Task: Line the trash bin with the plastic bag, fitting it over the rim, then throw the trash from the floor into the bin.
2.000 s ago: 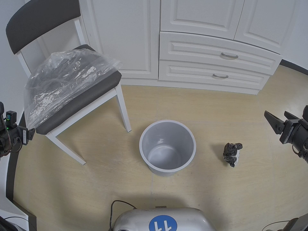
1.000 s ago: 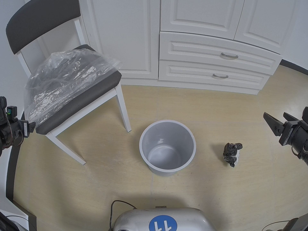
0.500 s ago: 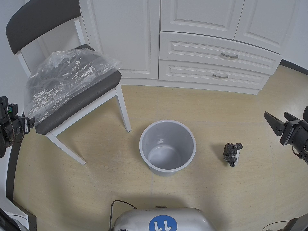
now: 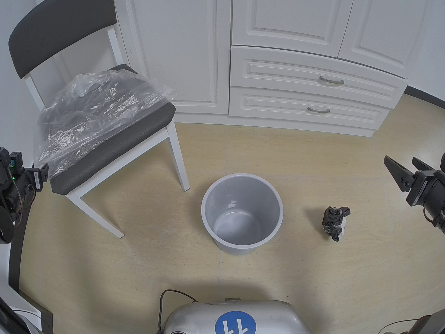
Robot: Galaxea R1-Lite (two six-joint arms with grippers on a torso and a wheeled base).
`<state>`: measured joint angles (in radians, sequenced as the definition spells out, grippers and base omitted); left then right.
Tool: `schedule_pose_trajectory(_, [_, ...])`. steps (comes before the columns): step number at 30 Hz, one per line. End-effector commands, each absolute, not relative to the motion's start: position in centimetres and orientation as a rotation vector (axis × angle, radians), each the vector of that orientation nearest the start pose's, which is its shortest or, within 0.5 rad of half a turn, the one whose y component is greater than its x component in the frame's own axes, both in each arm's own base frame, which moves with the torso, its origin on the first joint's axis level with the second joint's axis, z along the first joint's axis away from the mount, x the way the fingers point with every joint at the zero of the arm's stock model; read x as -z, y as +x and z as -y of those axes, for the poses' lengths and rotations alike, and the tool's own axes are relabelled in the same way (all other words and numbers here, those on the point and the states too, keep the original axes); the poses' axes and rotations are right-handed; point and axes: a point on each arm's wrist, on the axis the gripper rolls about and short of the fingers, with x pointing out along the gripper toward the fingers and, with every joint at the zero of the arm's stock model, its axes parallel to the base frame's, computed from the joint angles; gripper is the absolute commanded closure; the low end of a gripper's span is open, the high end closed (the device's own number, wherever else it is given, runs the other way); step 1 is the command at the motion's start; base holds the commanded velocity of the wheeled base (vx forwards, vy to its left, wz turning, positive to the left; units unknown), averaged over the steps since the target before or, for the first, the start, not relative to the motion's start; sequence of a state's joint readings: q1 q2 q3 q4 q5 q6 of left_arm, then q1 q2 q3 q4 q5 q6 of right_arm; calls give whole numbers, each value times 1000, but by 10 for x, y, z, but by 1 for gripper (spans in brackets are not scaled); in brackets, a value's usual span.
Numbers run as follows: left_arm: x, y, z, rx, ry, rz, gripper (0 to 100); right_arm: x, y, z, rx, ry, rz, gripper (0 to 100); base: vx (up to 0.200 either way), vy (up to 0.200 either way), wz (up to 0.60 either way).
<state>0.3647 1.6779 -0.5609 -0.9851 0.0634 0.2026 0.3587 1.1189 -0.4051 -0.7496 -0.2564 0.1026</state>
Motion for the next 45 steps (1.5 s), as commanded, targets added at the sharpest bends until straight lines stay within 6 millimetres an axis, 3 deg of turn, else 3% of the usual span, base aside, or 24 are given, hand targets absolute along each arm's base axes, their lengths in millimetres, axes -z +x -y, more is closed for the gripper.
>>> schedule_pose_trajectory(1, [-141,266,-104,-411,158,-198,0,-218,143,-48,-106,116,37,0,0,0,0])
schedule_pose_trajectory(12, [-134,271,-107,-348,115,-162,0,-220,144,-49,-111,126,69,0,0,0,0])
schedule_pose_trajectory(21, [-140,276,-109,-353,127,-136,0,-221,142,-51,-130,131,74,0,0,0,0])
schedule_pose_trajectory(29, [-153,295,-115,-361,145,-71,0,-224,142,-51,-132,143,82,0,0,0,0])
schedule_pose_trajectory(34, [-163,297,-113,-356,152,-34,0,-224,142,-51,-133,153,85,0,0,0,0])
schedule_pose_trajectory(45, [-165,300,-114,-353,156,-22,0,-224,142,-51,-133,153,85,0,0,0,0])
